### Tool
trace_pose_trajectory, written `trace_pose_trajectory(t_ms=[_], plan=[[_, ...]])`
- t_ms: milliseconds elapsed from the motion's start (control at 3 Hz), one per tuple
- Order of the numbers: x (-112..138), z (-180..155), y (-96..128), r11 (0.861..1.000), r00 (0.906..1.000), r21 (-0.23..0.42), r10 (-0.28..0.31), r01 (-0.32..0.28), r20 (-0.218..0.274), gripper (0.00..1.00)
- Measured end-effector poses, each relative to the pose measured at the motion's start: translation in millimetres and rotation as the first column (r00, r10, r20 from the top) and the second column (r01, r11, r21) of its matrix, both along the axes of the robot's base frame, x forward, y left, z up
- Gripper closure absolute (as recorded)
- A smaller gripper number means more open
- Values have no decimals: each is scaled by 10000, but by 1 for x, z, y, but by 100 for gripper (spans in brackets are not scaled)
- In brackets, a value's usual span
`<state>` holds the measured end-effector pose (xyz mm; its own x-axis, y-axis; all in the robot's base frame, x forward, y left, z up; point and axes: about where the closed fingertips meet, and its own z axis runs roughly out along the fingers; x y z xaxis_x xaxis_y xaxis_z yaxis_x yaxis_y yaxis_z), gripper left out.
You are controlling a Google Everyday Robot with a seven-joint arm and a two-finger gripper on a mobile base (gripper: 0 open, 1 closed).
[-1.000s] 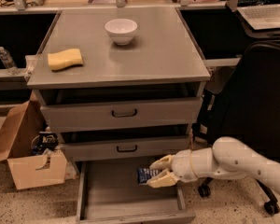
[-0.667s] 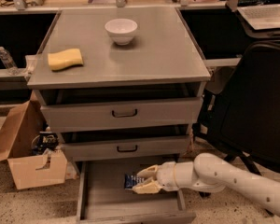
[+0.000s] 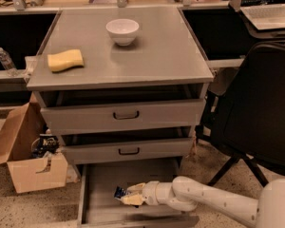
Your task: Place rxbar blueberry into bottom drawer
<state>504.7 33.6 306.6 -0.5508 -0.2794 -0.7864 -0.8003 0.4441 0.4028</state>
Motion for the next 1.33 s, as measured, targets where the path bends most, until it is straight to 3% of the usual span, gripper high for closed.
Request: trace_pose_trajectory(t_ms=[333,667,1000,1333], plan=[[3,-70,30,9986,9923,296,459,-428,-1147,100],[7,-66,30,9990,9938,286,385,-357,-1044,100],[11,-81,31,9999,9975,-97,-105,99,-701,100],[29,-106,13,9876,9928,-1118,-1144,1099,-352,100]])
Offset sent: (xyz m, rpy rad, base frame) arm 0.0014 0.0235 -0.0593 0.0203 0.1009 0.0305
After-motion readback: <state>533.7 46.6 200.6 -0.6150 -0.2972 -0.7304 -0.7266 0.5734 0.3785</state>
